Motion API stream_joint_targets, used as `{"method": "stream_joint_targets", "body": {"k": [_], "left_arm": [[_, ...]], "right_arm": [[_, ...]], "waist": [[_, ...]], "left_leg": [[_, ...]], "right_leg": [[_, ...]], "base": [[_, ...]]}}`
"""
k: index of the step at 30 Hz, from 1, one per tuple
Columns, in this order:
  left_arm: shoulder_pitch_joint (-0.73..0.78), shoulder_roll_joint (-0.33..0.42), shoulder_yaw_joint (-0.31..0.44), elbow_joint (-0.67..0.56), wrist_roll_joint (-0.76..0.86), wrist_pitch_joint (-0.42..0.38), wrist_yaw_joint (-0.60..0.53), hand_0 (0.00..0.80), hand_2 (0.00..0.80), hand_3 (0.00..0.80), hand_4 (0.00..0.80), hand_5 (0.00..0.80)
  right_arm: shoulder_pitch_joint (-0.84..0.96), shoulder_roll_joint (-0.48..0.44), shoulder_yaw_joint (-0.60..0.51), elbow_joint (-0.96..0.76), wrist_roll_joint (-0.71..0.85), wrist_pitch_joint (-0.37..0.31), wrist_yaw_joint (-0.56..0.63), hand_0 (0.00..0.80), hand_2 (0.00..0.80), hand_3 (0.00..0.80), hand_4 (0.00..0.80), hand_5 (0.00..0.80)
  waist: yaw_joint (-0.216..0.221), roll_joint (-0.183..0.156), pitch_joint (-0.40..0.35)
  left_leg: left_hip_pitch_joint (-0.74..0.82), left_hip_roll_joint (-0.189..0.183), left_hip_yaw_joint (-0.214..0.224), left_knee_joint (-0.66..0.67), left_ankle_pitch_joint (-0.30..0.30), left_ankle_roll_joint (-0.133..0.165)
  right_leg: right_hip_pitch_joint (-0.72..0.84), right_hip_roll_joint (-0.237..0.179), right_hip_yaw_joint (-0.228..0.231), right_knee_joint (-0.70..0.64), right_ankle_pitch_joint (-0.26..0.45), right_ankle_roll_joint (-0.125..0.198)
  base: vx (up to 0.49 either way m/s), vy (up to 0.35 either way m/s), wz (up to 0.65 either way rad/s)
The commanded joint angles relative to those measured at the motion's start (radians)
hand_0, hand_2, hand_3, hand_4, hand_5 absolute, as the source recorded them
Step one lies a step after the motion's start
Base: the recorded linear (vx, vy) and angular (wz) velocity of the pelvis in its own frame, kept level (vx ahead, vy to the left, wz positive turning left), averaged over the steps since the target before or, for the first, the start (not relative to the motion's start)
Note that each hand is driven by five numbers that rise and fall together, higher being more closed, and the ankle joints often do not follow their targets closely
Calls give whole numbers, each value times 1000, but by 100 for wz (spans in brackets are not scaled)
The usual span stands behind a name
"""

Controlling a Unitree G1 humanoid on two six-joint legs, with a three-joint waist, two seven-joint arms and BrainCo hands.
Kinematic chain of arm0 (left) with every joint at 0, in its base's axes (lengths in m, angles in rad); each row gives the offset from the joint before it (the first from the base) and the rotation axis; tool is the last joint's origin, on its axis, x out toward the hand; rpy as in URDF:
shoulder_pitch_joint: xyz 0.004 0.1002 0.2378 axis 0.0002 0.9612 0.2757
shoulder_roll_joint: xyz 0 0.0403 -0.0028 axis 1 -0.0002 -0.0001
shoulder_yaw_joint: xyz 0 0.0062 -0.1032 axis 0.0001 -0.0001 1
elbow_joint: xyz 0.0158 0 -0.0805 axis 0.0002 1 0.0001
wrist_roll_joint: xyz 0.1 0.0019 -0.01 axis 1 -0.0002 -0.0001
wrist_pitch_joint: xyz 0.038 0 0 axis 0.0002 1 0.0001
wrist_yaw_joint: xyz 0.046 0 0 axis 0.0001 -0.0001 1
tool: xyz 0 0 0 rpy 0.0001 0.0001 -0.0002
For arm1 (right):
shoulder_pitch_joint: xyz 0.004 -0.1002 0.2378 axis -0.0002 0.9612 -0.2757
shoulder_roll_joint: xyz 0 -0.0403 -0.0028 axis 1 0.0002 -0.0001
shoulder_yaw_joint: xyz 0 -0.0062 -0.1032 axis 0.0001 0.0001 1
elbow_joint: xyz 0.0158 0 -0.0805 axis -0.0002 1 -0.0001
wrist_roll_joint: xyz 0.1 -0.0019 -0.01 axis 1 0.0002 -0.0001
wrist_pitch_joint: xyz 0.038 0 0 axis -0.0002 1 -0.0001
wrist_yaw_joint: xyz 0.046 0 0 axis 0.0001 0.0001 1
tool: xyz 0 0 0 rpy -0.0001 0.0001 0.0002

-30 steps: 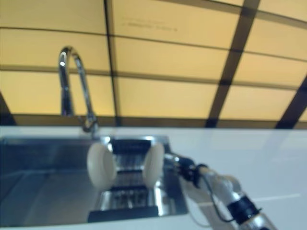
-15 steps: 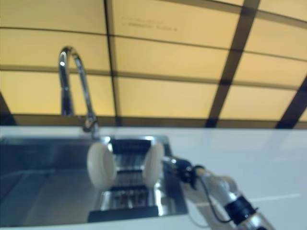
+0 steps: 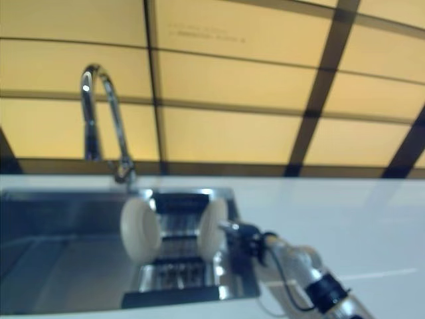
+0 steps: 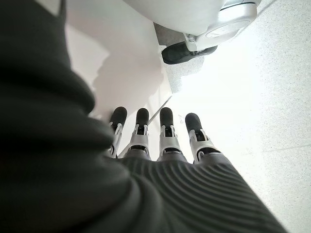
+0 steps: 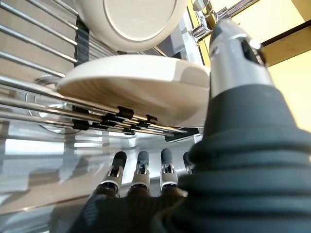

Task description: Take plates into dishwasher

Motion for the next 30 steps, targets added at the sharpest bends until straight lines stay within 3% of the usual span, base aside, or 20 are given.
{"method": "stream_joint_targets", "body": {"k": [1, 30], "left_arm": [[-73, -3, -49, 28, 11, -12, -7, 0, 0, 0, 0, 0], [-72, -6, -59, -1, 5, 9, -3, 0, 0, 0, 0, 0]], "right_arm": [[-124, 27, 7, -6, 59, -64, -17, 0, 0, 0, 0, 0], [-122, 47, 11, 17, 20, -49, -42, 0, 0, 0, 0, 0]], "waist": [[27, -8, 20], [34, -8, 31]], "left_leg": [[4, 37, 35, 2, -30, -25], [-2, 31, 29, 2, -26, -19]], "right_leg": [[38, 24, -40, 2, -42, 21], [34, 25, -43, 2, -38, 21]], "base": [[0, 0, 0], [0, 0, 0]]}}
